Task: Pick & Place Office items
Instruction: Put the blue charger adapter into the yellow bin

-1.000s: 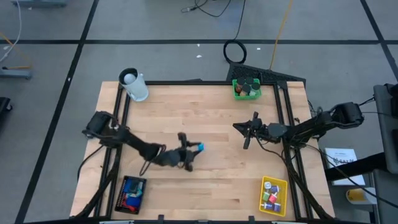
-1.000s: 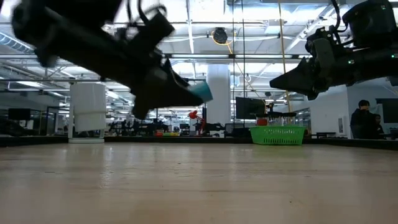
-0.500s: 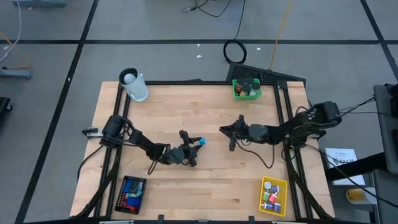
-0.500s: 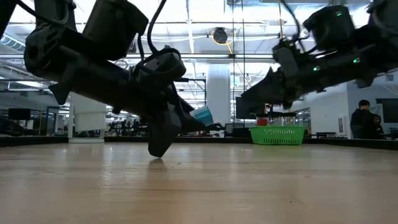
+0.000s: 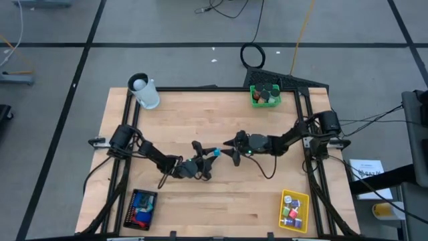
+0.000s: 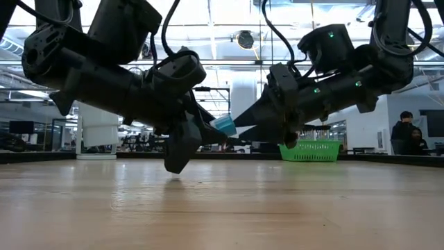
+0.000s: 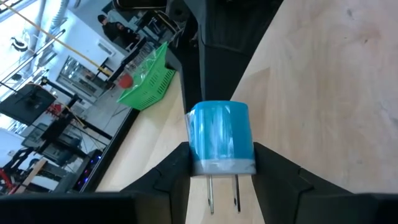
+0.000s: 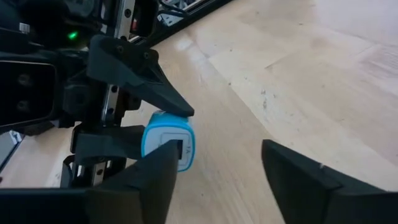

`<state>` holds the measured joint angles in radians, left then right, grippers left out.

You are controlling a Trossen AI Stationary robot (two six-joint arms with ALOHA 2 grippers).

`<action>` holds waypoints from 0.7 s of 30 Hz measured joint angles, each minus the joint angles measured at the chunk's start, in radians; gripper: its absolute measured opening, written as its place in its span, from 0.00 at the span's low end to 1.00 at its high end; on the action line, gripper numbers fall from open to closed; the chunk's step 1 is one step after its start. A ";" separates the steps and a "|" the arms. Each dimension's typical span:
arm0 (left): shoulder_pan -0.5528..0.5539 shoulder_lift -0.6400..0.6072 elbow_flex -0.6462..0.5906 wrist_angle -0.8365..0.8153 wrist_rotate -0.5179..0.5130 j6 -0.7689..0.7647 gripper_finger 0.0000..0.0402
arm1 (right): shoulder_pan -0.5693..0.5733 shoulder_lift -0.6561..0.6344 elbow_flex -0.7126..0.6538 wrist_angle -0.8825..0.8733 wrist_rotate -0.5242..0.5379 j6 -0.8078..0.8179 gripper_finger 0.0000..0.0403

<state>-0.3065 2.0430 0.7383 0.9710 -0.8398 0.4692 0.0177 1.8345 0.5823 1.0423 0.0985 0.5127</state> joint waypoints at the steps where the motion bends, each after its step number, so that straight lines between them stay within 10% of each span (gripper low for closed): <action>1: 0.000 0.000 0.000 -0.001 0.000 0.000 0.36 | 0.000 0.000 0.000 0.001 -0.006 0.000 0.58; 21: 0.002 -0.001 0.000 -0.010 0.000 -0.013 0.37 | -0.008 -0.048 -0.047 0.036 -0.103 -0.002 0.72</action>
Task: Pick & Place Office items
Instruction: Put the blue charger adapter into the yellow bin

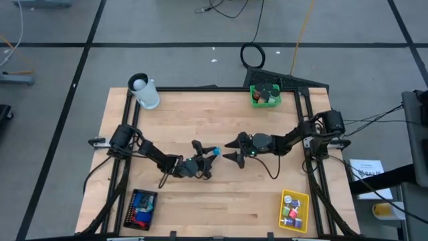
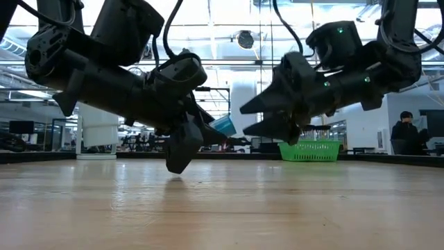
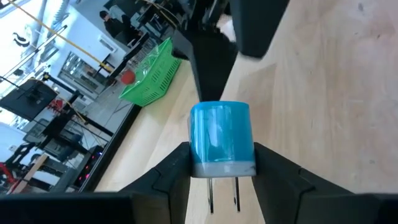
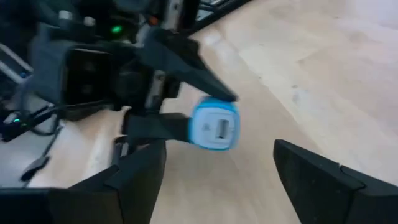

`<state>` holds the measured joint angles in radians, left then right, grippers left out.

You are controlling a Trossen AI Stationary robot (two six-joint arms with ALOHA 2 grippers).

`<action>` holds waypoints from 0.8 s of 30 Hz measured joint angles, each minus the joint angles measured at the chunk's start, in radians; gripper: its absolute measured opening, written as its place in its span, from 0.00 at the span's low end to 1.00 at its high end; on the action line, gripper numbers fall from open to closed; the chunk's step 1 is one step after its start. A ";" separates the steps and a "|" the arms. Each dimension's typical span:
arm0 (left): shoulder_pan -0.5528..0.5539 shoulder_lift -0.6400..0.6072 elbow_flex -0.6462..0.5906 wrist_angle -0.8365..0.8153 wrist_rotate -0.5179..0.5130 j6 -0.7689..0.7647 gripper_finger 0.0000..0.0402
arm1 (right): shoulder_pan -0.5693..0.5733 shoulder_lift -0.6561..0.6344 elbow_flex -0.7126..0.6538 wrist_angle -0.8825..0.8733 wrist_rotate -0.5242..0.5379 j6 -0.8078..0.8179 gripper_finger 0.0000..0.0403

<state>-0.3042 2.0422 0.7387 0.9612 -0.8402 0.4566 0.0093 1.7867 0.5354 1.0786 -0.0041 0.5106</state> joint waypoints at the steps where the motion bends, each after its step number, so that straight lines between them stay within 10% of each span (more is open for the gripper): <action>1: 0.001 0.000 0.000 0.001 0.000 -0.006 0.37 | -0.001 0.002 0.001 0.000 0.004 0.001 0.74; 24: 0.003 0.000 0.000 0.008 0.026 -0.025 0.37 | -0.001 0.208 0.174 0.058 0.020 0.001 0.59</action>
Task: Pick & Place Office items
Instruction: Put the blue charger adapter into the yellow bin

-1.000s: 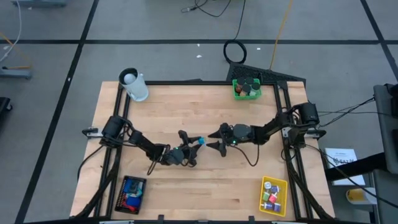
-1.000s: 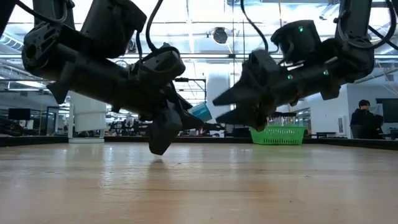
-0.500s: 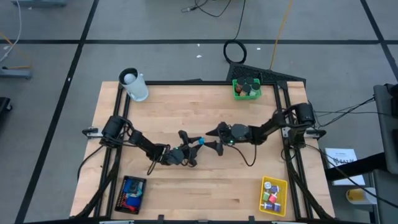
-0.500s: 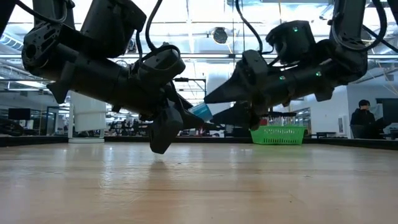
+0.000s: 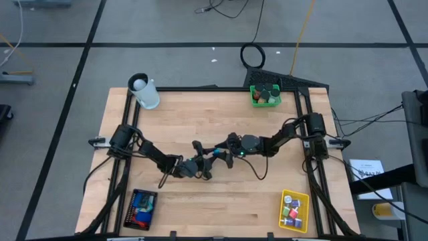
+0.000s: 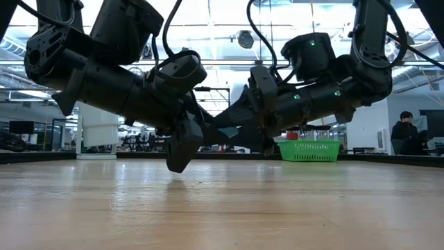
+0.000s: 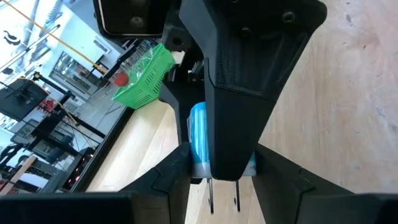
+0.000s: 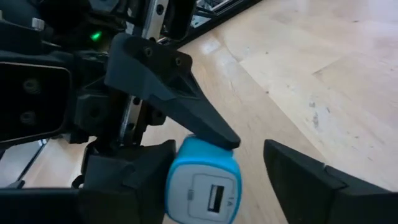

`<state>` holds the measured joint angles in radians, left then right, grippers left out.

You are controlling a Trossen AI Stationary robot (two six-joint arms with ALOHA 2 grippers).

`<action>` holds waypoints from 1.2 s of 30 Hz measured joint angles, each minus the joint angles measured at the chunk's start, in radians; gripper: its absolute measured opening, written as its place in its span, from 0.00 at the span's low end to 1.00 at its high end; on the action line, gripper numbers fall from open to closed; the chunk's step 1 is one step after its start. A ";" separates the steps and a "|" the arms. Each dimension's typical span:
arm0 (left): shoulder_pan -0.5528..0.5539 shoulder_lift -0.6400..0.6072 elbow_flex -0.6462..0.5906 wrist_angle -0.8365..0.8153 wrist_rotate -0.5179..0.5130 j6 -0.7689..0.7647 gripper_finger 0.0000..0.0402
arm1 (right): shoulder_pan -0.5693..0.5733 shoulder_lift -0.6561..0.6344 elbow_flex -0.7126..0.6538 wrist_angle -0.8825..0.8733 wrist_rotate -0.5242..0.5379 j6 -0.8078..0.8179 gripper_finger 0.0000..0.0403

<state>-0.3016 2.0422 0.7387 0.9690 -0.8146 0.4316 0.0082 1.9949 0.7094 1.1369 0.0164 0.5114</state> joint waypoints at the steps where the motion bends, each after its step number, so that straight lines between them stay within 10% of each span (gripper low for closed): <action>1: 0.000 0.000 0.000 -0.001 0.001 0.000 0.37 | 0.000 0.000 0.000 0.002 0.000 0.000 0.57; 10: 0.007 0.000 0.000 -0.003 0.005 -0.037 0.41 | 0.002 0.000 0.000 0.006 -0.007 -0.022 0.32; 24: -0.053 -0.123 -0.009 -0.126 -0.117 -0.038 0.77 | 0.002 0.000 -0.001 -0.038 -0.018 -0.090 0.34; 36: 0.033 -0.349 -0.258 -0.148 0.018 -0.236 0.45 | 0.046 -0.151 -0.015 -0.239 0.116 -0.224 0.32</action>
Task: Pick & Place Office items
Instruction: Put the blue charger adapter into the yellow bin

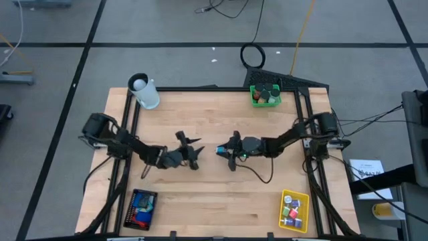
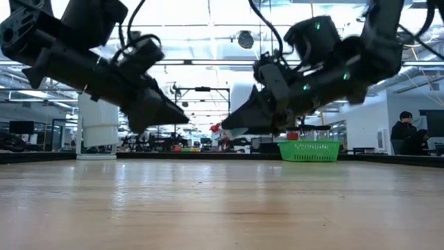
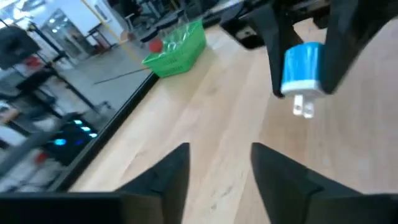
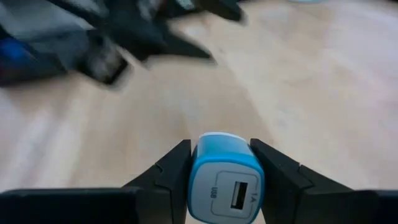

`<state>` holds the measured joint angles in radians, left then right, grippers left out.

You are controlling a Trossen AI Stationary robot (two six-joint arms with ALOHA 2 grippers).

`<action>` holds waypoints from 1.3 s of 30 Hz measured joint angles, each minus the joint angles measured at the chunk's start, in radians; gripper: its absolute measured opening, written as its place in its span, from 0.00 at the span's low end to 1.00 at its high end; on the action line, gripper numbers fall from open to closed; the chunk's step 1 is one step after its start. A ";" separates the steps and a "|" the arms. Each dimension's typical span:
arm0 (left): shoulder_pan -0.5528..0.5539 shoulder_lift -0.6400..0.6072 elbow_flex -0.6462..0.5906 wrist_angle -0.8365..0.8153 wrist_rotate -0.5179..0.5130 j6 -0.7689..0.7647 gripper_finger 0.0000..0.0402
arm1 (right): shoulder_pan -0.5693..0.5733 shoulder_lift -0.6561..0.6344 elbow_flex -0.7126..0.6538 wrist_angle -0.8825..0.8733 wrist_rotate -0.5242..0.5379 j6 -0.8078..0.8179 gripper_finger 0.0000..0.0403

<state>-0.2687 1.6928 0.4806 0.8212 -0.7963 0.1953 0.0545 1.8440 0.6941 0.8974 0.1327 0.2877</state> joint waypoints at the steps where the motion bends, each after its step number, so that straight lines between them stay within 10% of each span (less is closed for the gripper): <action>1: 0.009 -0.019 -0.023 0.025 0.024 -0.010 0.42 | 0.009 -0.041 -0.001 -0.076 0.039 -0.017 0.32; 8: 0.062 -0.072 -0.125 0.121 0.166 -0.045 0.22 | 0.103 -0.371 0.000 -0.566 0.187 0.026 0.32; 18: 0.080 -0.071 -0.130 0.115 0.169 -0.054 0.08 | 0.368 -0.691 0.000 -1.173 0.177 0.495 0.32; 29: 0.080 -0.071 -0.130 0.081 0.170 -0.055 0.01 | 0.694 -0.721 0.000 -1.255 -0.107 0.981 0.32; 39: 0.080 -0.071 -0.130 0.079 0.169 -0.065 0.06 | 0.923 -0.722 0.000 -1.255 -0.136 1.390 0.32</action>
<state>-0.1890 1.6218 0.3504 0.9001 -0.6277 0.1308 0.9775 1.1221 0.6937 -0.3571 -0.0032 1.6773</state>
